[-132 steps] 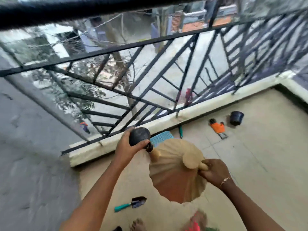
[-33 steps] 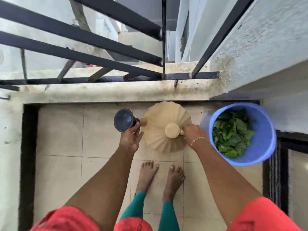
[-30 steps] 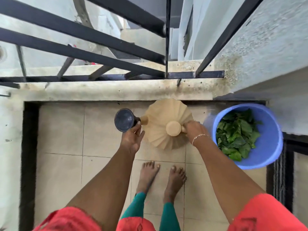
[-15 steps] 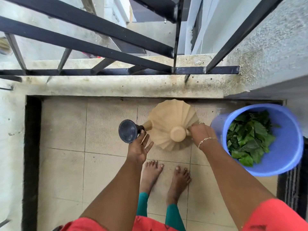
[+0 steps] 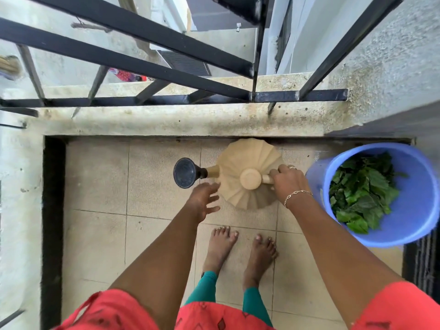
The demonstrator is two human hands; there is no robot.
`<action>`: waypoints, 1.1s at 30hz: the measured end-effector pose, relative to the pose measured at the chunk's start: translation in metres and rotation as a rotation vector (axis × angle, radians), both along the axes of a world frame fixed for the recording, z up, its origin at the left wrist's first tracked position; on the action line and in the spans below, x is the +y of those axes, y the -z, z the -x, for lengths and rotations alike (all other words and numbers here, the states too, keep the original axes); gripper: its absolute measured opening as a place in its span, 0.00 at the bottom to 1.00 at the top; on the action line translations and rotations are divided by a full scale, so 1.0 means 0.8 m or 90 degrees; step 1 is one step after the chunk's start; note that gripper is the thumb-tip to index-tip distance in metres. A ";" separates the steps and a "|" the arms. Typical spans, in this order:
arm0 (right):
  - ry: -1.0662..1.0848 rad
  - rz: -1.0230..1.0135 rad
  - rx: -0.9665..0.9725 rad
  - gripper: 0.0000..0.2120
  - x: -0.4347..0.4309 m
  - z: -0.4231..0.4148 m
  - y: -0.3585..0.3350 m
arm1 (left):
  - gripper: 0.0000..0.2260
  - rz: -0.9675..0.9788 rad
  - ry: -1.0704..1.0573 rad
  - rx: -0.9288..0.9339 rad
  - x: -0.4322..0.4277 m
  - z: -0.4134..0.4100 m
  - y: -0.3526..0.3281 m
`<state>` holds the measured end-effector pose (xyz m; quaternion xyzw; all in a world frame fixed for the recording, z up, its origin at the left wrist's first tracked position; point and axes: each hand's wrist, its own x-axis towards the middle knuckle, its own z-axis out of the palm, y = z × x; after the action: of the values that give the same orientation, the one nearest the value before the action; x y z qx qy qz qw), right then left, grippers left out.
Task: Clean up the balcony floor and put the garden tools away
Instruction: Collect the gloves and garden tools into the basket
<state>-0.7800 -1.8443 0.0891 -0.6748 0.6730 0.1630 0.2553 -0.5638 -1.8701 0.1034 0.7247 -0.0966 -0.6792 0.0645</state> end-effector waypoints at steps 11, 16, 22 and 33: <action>0.161 0.056 -0.010 0.26 0.088 -0.020 -0.226 | 0.33 0.413 1.150 -0.322 0.041 0.024 -0.228; 0.218 0.105 0.004 0.34 0.136 -0.019 -0.343 | 0.52 0.504 1.229 -0.302 0.068 0.037 -0.351; 0.354 0.130 0.085 0.34 0.212 -0.006 -0.456 | 0.63 0.686 1.267 -0.257 0.096 0.056 -0.448; 0.818 0.215 0.152 0.27 0.390 -0.139 -0.545 | 0.44 1.018 1.655 0.053 0.160 0.088 -0.510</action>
<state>-0.6688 -1.5322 0.5249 -0.1486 0.9805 -0.0556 0.1164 -0.6346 -1.7421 0.5112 -0.1028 -0.9743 -0.0540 -0.1930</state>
